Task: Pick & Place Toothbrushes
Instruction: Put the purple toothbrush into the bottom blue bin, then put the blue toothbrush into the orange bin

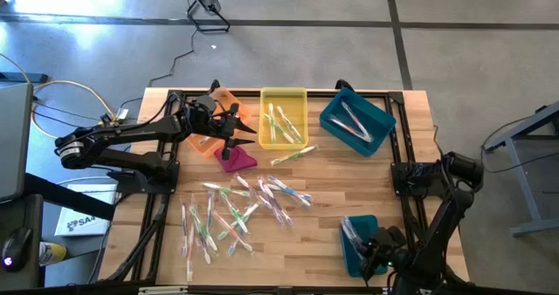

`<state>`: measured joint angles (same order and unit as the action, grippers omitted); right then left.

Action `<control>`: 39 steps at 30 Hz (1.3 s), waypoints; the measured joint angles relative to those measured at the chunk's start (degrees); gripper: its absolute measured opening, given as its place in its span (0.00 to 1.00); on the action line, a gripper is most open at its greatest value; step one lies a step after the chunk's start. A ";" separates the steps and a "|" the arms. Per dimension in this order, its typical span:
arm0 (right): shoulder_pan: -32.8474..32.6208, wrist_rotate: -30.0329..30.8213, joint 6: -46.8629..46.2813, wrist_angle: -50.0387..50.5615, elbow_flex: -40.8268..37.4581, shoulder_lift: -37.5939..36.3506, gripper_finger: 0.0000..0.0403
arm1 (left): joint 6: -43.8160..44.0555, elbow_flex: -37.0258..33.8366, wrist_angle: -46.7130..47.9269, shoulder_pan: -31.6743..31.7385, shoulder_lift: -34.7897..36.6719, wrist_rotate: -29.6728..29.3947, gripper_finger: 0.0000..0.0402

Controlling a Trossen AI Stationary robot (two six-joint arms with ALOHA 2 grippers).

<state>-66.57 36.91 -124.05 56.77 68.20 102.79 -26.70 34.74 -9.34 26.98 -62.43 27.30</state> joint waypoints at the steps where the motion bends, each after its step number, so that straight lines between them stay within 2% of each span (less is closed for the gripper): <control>1: -0.04 0.02 0.01 0.00 0.00 -0.55 0.30 | 0.00 0.00 0.04 0.00 0.00 0.01 0.33; 9: 1.20 1.37 6.53 1.39 0.00 -7.08 0.25 | -0.01 0.00 0.04 0.00 0.00 0.01 0.33; 16: 5.23 5.19 20.11 1.36 0.00 -10.87 0.20 | -1.71 0.00 0.04 0.00 0.00 0.02 0.33; 24: 12.83 4.80 33.69 1.31 0.00 -12.05 0.19 | -2.16 0.00 0.04 0.00 0.00 0.03 0.33; 32: 21.62 -2.87 48.89 -1.22 0.00 -12.05 0.19 | -2.19 0.00 0.29 0.00 0.00 0.03 0.33; 39: 29.54 -7.19 63.60 -4.55 0.00 -12.05 0.19 | -2.19 0.00 0.53 0.00 0.00 0.03 0.33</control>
<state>-37.02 29.71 -60.45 52.22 68.20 90.74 -28.88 34.74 -8.81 26.98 -62.43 27.33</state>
